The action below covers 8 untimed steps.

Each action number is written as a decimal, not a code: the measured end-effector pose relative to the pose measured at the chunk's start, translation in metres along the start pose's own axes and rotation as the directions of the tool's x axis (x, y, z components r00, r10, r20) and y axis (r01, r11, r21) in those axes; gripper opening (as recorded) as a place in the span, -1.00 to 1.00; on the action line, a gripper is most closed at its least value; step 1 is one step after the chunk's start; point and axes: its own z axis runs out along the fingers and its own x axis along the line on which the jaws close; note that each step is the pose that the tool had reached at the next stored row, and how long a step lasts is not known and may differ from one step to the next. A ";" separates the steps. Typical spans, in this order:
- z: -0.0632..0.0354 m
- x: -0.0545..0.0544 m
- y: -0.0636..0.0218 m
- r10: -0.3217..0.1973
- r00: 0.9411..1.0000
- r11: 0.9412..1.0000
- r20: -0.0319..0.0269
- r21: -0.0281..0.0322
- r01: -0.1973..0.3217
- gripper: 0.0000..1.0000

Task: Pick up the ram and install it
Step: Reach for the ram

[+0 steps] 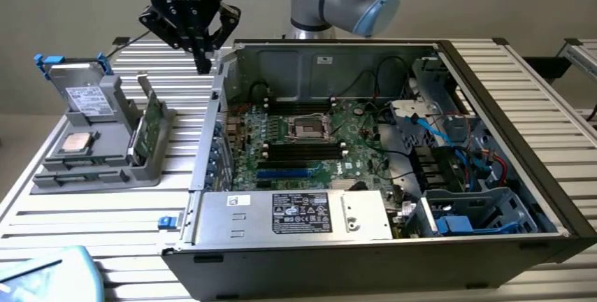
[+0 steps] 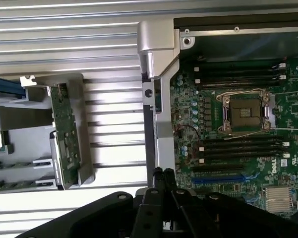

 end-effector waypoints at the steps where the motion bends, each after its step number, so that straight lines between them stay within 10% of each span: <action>1: 0.0011 0.005 0.0000 0.000 1.000 1.000 0.000 0.000 0.000 -0.79; 8: 0.0050 0.037 -0.0004 0.000 1.000 1.000 -0.006 0.000 0.000 -0.79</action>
